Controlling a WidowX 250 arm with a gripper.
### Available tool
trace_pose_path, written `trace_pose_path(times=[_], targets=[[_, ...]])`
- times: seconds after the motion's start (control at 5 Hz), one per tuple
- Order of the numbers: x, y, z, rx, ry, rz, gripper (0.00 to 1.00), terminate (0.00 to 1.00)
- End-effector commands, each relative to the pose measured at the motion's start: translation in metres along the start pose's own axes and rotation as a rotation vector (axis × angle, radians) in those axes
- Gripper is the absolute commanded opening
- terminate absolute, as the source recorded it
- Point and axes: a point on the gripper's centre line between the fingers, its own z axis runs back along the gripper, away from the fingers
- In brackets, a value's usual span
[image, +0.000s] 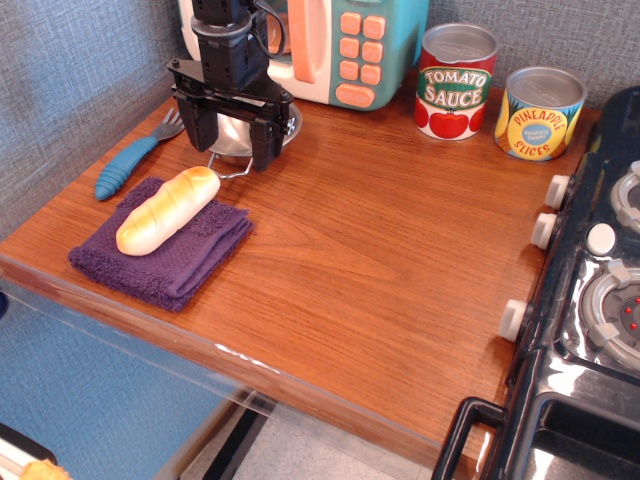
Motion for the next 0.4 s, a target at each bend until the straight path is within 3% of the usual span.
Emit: trace_pose_path(times=[0.0,0.2], targets=[[0.0,0.0,0.0,0.0,0.0,0.0,1.0,0.0],[-0.0086,0.0084,0.008,-0.007,-0.023,-0.002,1.0,0.0]])
